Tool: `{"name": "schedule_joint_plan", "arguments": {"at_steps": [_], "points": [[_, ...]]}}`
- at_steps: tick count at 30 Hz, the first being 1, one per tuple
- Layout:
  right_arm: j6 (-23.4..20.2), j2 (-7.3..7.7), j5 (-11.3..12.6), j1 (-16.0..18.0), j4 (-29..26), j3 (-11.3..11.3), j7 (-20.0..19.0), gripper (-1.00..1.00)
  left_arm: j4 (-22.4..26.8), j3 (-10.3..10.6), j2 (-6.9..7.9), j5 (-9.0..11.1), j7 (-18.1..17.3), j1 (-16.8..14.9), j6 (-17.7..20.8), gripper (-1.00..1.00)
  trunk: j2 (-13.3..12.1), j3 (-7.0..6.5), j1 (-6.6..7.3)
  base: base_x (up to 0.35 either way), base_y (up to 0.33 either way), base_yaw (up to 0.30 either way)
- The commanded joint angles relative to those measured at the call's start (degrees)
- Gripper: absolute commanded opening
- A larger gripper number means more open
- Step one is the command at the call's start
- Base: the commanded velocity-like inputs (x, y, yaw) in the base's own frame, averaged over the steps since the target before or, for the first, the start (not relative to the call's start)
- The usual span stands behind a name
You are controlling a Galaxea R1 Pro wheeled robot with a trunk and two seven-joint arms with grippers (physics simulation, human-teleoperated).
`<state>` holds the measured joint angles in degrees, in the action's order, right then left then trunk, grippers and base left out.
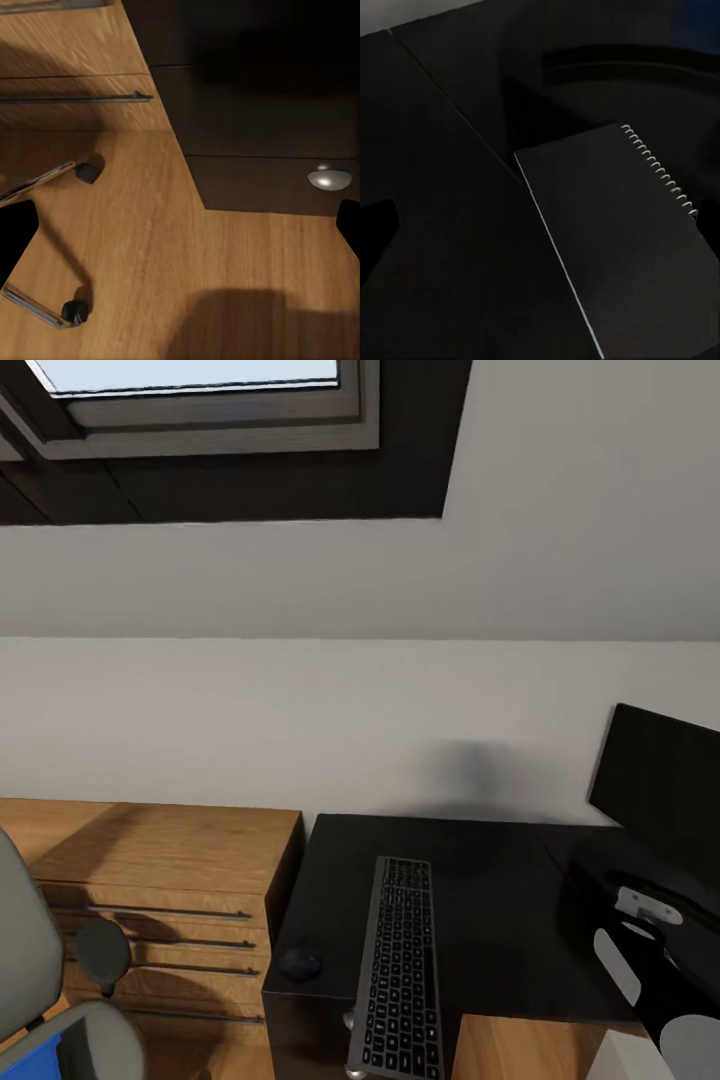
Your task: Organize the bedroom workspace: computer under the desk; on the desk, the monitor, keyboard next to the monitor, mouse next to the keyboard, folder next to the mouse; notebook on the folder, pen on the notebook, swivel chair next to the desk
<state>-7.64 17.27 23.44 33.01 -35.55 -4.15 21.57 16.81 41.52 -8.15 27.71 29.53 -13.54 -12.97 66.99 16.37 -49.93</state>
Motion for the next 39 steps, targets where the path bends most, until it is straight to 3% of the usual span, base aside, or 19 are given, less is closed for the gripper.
{"name": "schedule_joint_plan", "arguments": {"at_steps": [1, 25, 39], "points": [[0.08, -0.31, 0.3, -0.03, -2.57, 0.09, 0.37, 1.0, -0.01, 0.49, 0.05, 0.59, 0.26, -0.04, -0.36, 1.0, 0.04, 0.08, -0.01, 0.019, -0.01, 0.0], [0.0, -1.88, 1.18, -0.05, -4.32, -0.19, 0.49, 1.0, -0.01, 0.46, 0.05, 0.59, 0.26, -0.05, -1.51, 1.0, 0.04, 0.08, -0.01, 0.002, -0.001, 0.0], [0.47, -1.99, 0.92, -0.05, -3.77, -0.07, 0.16, 1.0, -0.03, 0.41, 0.06, 0.59, 0.26, -0.04, -1.9, 1.0, 0.04, 0.08, -0.01, 0.0, -0.238, 0.0]]}}
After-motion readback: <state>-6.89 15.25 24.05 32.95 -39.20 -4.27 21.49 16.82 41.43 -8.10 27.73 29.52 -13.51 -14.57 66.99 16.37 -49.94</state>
